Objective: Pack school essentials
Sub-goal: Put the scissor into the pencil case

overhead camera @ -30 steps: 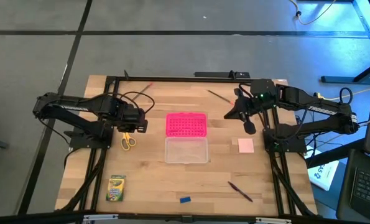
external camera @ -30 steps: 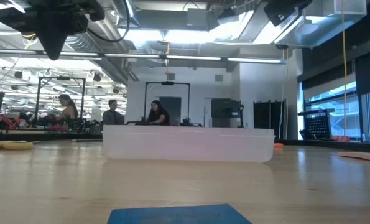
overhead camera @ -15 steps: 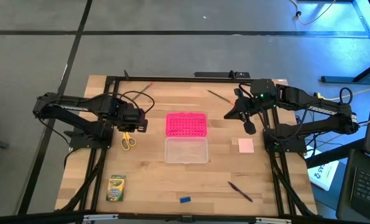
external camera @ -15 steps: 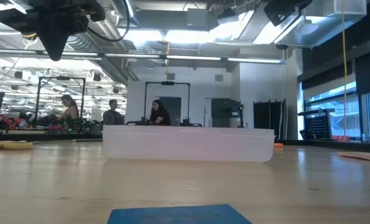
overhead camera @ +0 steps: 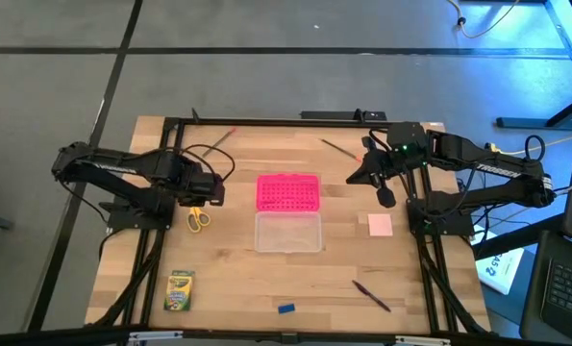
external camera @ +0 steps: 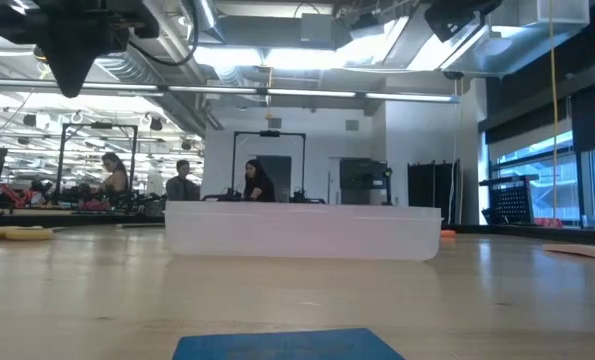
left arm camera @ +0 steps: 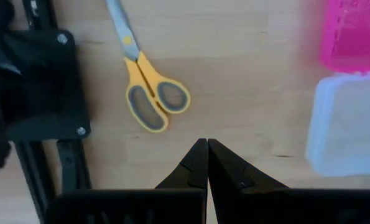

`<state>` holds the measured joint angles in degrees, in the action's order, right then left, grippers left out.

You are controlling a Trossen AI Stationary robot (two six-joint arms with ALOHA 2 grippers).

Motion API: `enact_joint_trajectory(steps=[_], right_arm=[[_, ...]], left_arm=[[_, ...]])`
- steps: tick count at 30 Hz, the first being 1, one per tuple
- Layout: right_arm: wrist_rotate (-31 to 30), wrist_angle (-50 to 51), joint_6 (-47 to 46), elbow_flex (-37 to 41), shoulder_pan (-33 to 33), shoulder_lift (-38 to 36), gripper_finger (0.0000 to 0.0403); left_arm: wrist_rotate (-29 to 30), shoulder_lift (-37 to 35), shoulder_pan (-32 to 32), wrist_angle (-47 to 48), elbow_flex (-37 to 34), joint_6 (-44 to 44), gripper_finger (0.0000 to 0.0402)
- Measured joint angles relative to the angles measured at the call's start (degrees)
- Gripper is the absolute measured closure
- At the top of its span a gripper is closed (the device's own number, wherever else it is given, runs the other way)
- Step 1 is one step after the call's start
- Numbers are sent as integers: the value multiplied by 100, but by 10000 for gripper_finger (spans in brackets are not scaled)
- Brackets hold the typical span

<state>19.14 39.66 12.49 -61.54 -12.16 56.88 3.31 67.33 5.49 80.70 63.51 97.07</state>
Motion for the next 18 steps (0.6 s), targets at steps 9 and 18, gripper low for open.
enact_joint_trajectory(steps=[9,18], right_arm=[[0,0,-2,2,0,2,382],[0,-2,0,2,0,2,382]], left_arm=[[-2,74,71,-137,0,492,370],[-192,265,73,-127,-2,785,278]])
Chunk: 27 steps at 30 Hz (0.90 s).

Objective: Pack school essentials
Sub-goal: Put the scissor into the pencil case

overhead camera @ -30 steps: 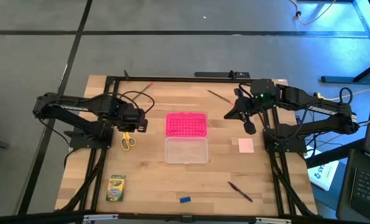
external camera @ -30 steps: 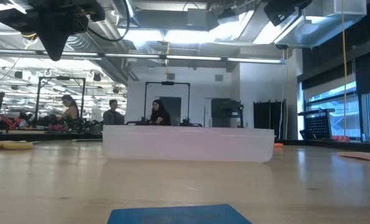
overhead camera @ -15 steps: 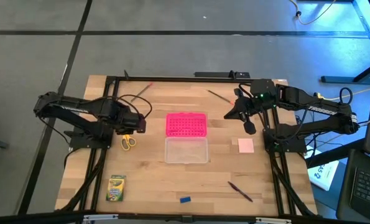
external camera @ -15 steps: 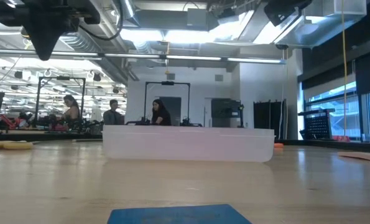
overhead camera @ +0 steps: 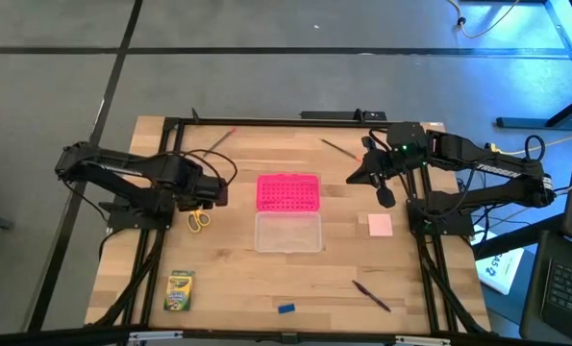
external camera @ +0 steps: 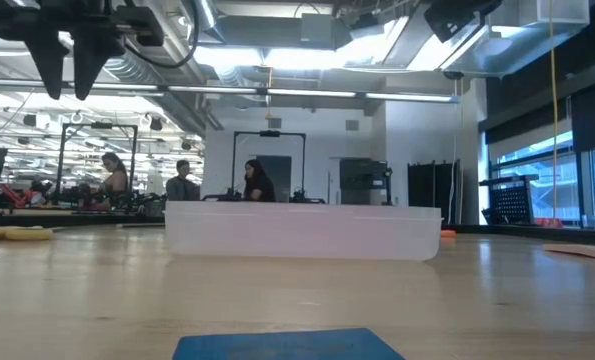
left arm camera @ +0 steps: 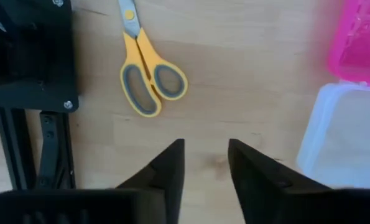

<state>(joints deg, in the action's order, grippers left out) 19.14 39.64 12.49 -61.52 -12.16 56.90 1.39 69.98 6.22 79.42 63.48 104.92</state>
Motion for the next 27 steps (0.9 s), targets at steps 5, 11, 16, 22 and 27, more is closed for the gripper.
enact_joint_trajectory(steps=[5,11,16,22,27], right_arm=[[0,-11,0,0,2,0,382],[0,-13,0,0,2,-2,382],[0,-13,-1,0,2,-2,382],[0,-17,0,0,0,-2,382],[0,-16,0,0,2,-2,382]], left_arm=[[56,274,-2,-134,0,88,249],[85,535,-2,-118,0,306,221],[55,555,101,-378,-311,642,210],[12,281,144,-1153,-1005,833,210],[-155,264,135,-1709,-1539,930,210]])
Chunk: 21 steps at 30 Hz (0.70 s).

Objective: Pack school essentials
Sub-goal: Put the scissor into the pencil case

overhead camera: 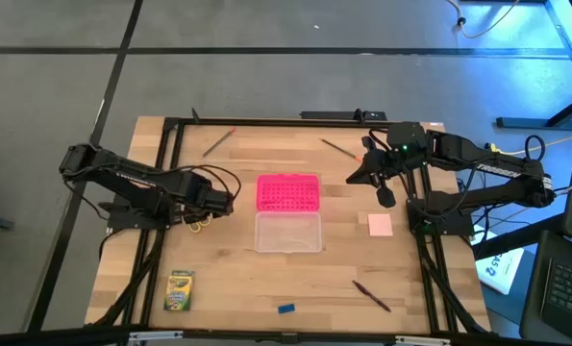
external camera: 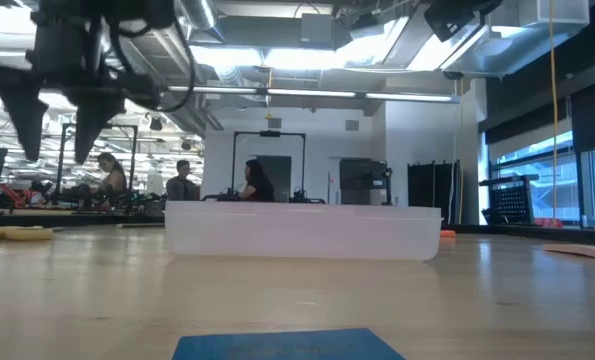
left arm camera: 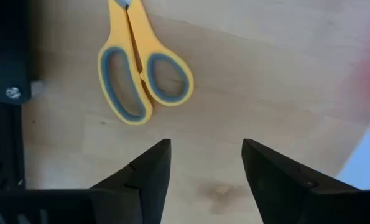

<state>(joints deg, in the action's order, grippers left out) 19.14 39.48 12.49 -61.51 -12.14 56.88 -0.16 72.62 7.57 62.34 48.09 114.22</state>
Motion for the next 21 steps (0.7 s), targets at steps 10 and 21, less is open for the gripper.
enact_joint_trajectory(steps=[10,21], right_arm=[[0,0,0,0,-1,0,382],[0,0,0,1,0,0,382]], left_arm=[[24,0,-368,-955,-921,82,210],[-90,11,-555,-1658,-1456,73,210]])
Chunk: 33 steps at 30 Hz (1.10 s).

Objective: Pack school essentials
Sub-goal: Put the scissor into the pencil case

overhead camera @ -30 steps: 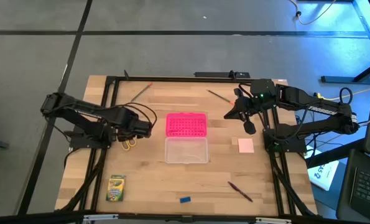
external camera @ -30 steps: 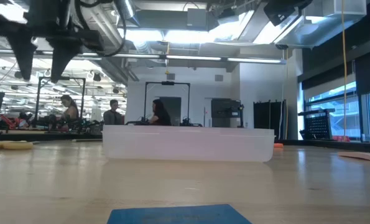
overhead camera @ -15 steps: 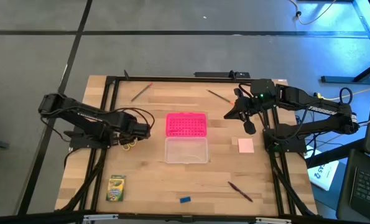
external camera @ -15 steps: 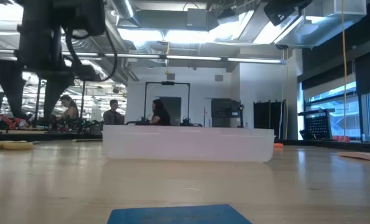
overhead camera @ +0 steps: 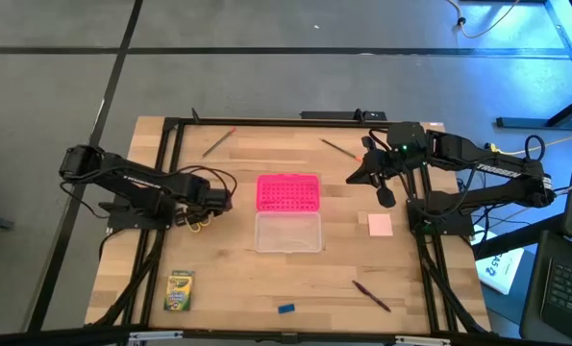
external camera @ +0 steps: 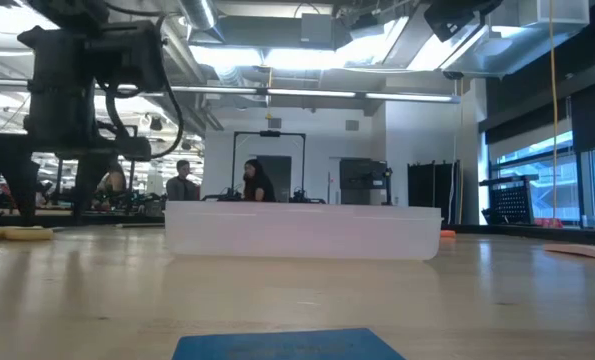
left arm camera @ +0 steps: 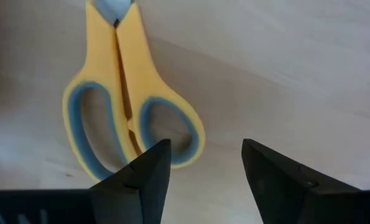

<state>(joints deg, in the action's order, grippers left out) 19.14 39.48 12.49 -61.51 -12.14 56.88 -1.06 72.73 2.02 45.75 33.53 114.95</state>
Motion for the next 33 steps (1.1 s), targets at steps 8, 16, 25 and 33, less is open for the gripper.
enact_joint_trajectory(steps=[8,16,25,33], right_arm=[[0,-2,0,-1,0,0,382],[-1,0,0,0,-1,0,382],[0,0,0,-1,0,0,382],[0,-2,0,-1,-2,-2,382]], left_arm=[[243,0,-4,-102,-168,46,210],[268,-4,-4,-500,-340,64,210],[288,-4,-4,-487,-340,60,210],[305,-4,-2,-419,-343,44,210]])
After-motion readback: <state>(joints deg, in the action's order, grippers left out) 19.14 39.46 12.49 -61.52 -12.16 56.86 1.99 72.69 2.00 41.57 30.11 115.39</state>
